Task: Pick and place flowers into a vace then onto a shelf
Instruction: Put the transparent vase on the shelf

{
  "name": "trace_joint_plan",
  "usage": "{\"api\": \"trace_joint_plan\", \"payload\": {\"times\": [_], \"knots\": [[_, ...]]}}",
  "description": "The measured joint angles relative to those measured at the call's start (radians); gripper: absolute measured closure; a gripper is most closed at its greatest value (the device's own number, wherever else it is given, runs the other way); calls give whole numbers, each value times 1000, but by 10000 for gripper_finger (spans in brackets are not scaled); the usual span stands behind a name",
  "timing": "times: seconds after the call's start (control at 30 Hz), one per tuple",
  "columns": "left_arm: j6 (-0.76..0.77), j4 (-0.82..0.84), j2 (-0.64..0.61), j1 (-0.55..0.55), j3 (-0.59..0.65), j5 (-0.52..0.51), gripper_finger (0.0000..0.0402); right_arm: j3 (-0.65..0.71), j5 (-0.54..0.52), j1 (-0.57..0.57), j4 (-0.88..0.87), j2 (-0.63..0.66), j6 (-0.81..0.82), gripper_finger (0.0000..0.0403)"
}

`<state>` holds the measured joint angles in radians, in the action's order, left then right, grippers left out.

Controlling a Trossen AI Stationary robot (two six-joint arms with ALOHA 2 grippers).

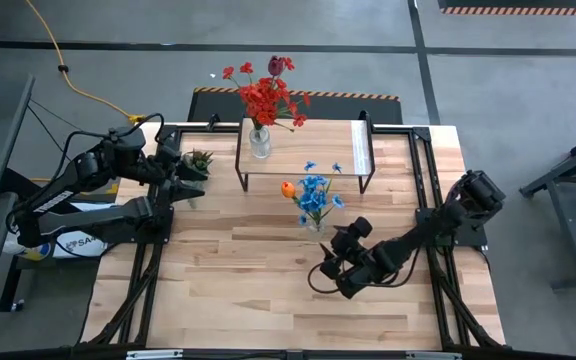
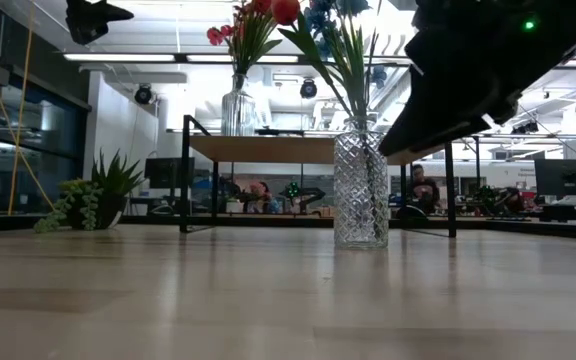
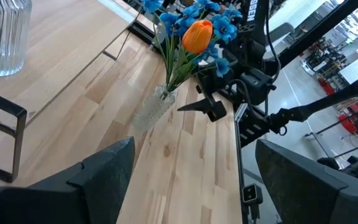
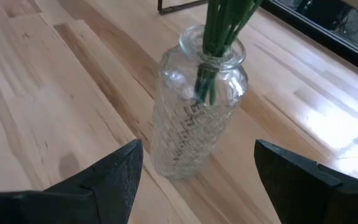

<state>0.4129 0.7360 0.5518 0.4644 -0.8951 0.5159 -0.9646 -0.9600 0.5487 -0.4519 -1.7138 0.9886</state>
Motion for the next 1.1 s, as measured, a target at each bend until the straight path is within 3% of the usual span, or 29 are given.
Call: {"api": "trace_joint_plan", "payload": {"times": [0.6,1.1], "knots": [[-15,0,0,0,0,26,37,0,4,-78,86,-106,2,104],[-12,0,0,0,0,28,37,0,-5,-145,243,-155,-131,104]]}}
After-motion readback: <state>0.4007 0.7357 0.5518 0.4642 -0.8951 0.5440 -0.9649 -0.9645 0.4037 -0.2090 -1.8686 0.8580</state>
